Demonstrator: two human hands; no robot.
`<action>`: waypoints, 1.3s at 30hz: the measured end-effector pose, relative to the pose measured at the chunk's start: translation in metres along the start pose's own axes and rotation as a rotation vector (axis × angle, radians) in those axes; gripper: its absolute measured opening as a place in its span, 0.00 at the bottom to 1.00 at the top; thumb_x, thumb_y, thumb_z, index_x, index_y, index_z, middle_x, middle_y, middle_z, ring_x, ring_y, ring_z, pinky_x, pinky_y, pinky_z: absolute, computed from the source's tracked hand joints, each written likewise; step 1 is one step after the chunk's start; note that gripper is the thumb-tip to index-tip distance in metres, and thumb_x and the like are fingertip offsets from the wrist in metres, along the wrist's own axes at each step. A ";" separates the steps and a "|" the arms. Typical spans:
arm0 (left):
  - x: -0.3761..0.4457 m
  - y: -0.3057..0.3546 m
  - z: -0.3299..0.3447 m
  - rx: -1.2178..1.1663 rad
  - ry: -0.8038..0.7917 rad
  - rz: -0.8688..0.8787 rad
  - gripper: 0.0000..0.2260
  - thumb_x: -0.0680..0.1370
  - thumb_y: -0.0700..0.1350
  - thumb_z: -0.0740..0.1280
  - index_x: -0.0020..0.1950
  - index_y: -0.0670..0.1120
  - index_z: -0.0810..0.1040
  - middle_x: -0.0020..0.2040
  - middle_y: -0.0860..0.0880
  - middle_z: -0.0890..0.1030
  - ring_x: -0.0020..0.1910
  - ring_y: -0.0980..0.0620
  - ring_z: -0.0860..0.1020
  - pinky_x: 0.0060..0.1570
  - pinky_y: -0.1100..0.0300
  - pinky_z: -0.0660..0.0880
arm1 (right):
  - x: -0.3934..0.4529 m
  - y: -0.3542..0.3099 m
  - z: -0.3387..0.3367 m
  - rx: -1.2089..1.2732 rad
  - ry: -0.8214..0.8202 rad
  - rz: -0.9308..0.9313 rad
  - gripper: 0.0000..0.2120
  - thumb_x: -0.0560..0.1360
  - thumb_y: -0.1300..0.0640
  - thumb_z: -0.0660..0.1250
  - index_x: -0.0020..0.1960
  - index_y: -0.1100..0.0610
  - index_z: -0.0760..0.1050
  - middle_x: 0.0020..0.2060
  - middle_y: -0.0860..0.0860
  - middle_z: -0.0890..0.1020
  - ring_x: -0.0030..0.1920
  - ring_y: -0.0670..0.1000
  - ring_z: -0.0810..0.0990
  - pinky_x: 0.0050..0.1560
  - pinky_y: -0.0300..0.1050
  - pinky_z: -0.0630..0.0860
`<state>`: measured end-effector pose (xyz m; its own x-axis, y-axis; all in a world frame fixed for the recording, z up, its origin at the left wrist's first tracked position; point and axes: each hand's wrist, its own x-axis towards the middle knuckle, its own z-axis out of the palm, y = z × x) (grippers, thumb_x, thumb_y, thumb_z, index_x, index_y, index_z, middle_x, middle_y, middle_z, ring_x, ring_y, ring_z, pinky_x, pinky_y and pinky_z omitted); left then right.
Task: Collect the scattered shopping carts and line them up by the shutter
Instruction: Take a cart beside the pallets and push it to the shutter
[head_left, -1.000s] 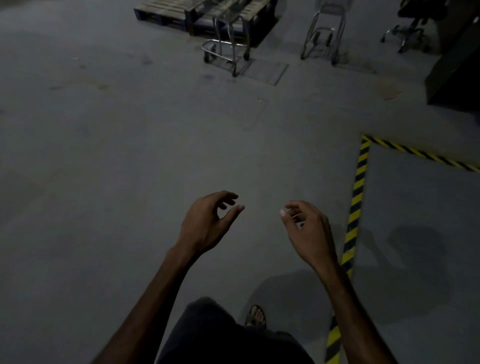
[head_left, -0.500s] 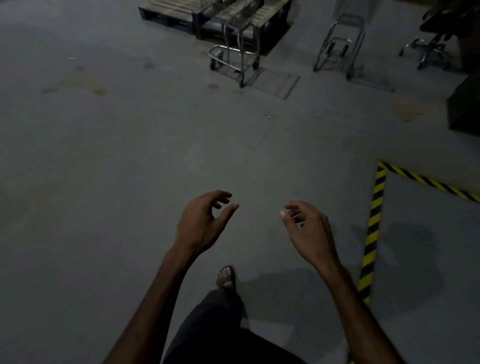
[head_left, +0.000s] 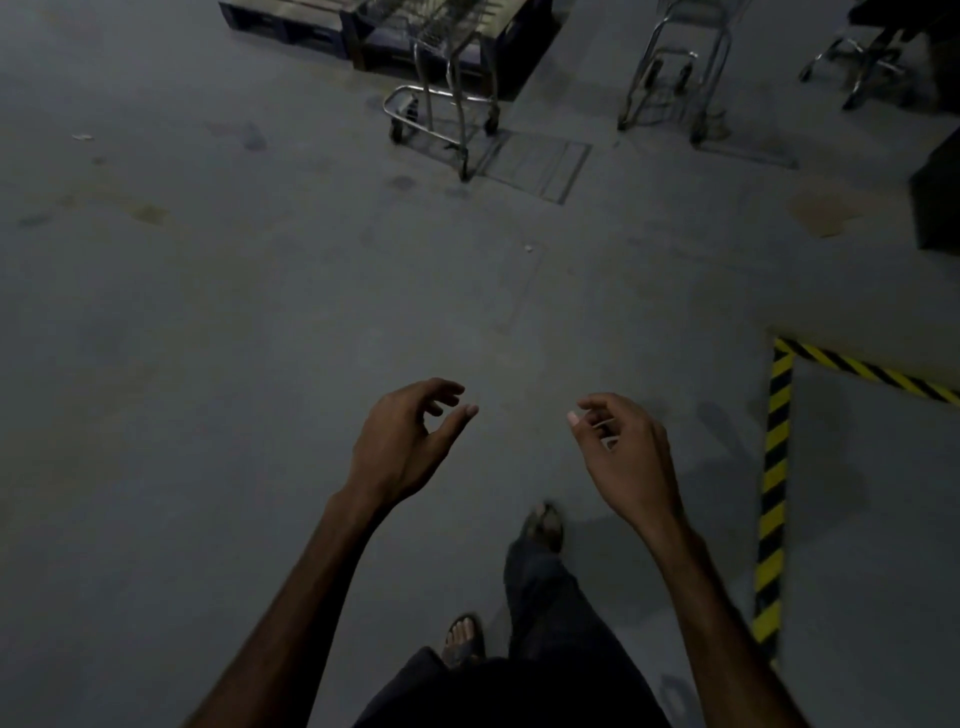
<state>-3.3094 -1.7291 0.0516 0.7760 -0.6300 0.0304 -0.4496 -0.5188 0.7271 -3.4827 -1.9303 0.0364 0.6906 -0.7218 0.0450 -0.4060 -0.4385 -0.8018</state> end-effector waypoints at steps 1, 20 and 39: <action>0.020 -0.001 0.005 0.002 -0.009 0.001 0.15 0.81 0.60 0.71 0.61 0.53 0.84 0.53 0.59 0.86 0.49 0.60 0.83 0.50 0.50 0.83 | 0.019 0.004 0.003 0.003 -0.007 0.010 0.03 0.81 0.50 0.72 0.54 0.47 0.80 0.46 0.45 0.84 0.44 0.42 0.82 0.45 0.52 0.83; 0.424 0.046 0.061 0.001 0.038 -0.030 0.17 0.81 0.61 0.70 0.62 0.52 0.84 0.52 0.57 0.86 0.48 0.59 0.83 0.50 0.49 0.83 | 0.448 0.021 0.007 0.025 -0.098 -0.043 0.06 0.80 0.51 0.73 0.55 0.50 0.81 0.46 0.47 0.84 0.43 0.46 0.83 0.46 0.52 0.83; 0.883 0.045 0.101 0.023 -0.156 0.105 0.17 0.82 0.61 0.70 0.63 0.52 0.84 0.54 0.57 0.86 0.49 0.57 0.83 0.51 0.49 0.82 | 0.866 0.022 0.038 0.015 0.043 0.039 0.06 0.80 0.51 0.73 0.55 0.51 0.82 0.45 0.46 0.84 0.43 0.44 0.83 0.45 0.47 0.81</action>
<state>-2.6892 -2.3676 0.0418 0.6472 -0.7624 -0.0033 -0.5355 -0.4577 0.7097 -2.8711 -2.5446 0.0349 0.6476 -0.7610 0.0387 -0.4234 -0.4016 -0.8121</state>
